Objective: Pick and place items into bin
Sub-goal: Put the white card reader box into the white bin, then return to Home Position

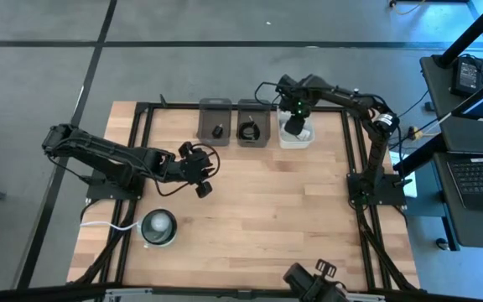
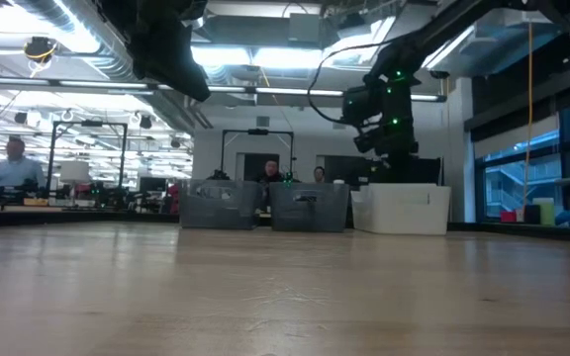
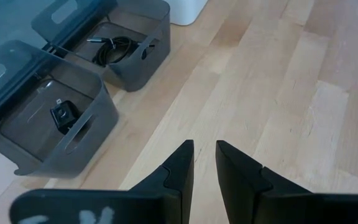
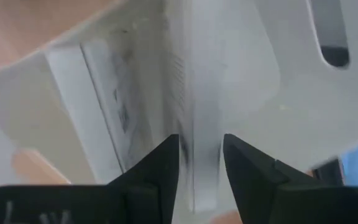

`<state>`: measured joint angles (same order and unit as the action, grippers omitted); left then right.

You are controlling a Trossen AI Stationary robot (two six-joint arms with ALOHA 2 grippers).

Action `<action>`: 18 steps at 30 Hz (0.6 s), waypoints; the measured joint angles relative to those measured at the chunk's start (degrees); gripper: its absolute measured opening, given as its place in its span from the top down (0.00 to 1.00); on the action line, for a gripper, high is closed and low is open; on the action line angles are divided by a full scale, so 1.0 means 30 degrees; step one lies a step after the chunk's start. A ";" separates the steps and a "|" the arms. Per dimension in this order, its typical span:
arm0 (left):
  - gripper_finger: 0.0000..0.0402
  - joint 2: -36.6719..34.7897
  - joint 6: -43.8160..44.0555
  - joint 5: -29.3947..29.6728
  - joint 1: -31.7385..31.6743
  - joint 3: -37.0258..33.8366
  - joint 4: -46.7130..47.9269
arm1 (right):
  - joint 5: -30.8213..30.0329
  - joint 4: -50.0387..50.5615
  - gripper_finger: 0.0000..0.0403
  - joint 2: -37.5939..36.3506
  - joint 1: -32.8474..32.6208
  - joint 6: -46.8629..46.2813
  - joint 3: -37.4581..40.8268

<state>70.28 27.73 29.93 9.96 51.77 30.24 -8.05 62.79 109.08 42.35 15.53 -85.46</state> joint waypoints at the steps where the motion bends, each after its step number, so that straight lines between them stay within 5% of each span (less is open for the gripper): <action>1: 0.84 0.0000 0.0000 -0.0004 0.0000 0.0000 0.0000 | -0.0125 0.0370 0.68 0.0006 0.0006 -0.0001 -0.0163; 13: 0.84 -0.0009 -0.0197 -0.0547 0.0003 0.0000 0.0000 | 0.0426 0.4127 0.68 -0.0039 -0.0060 -0.0366 -0.4873; 18: 0.84 -0.0470 -0.0243 -0.0337 -0.0318 0.0015 0.0983 | 0.4836 0.3320 0.67 -0.1966 -0.0163 -0.1668 -0.6032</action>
<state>68.87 27.00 28.92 9.00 51.81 33.19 6.46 72.75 103.18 41.86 10.53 -103.55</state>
